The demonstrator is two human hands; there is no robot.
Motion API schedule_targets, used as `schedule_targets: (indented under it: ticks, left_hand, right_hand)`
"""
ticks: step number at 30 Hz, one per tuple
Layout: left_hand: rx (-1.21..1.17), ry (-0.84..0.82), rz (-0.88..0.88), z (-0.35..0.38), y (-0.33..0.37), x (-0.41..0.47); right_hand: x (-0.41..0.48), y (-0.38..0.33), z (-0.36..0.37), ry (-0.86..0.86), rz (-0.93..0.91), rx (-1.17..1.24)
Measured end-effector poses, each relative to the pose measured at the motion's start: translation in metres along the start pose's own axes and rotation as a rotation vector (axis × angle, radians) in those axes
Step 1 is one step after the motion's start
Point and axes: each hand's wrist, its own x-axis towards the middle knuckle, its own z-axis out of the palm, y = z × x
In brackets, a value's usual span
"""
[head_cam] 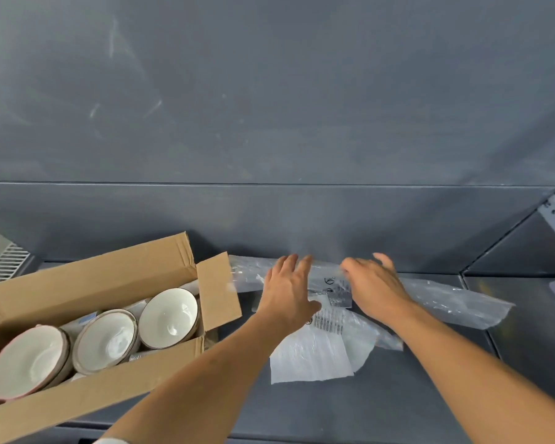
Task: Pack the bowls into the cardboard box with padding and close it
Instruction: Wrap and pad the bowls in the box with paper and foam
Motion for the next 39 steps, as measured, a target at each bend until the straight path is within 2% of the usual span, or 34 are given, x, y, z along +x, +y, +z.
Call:
schedule_targets:
  ticks: [2, 5, 9, 12, 14, 18, 22, 27, 31, 35, 39]
  left_hand:
    - [0.135, 0.084, 0.031, -0.007, 0.003, 0.000]
    - [0.195, 0.171, 0.014, -0.023, 0.005, -0.005]
    - [0.062, 0.104, 0.007, -0.047, -0.004, -0.016]
    - [-0.025, 0.100, 0.013, -0.062, -0.013, -0.026]
    - [-0.027, 0.084, 0.026, -0.069, -0.018, -0.035]
    - [0.015, 0.055, 0.044, -0.077, -0.027, -0.054]
    - [0.139, 0.057, 0.022, -0.081, -0.042, -0.072]
    - [0.248, -0.092, -0.077, -0.094, -0.060, -0.085]
    - [0.156, -0.225, -0.089, -0.104, -0.058, -0.088]
    - [-0.170, -0.228, -0.090, -0.105, -0.044, -0.087]
    - [-0.247, -0.224, -0.137, -0.103, -0.059, -0.092]
  right_hand:
    - [-0.004, -0.014, -0.021, 0.033, -0.074, 0.043]
    - [-0.010, -0.032, -0.047, 0.027, -0.087, 0.085]
    - [-0.012, -0.040, -0.053, -0.034, -0.098, 0.117]
    - [-0.013, -0.051, -0.056, -0.176, -0.096, 0.140]
    - [-0.012, -0.060, -0.057, -0.274, -0.101, 0.060]
    - [-0.006, -0.070, -0.043, -0.356, -0.103, -0.058]
    - [-0.004, -0.079, -0.038, -0.488, -0.051, 0.112]
    - [-0.006, -0.095, -0.041, -0.508, -0.034, 0.334]
    - [-0.008, -0.115, -0.048, -0.494, -0.068, 0.407]
    - [-0.010, -0.143, -0.063, -0.497, -0.121, 0.468]
    - [-0.004, -0.161, -0.066, -0.457, -0.129, 0.567]
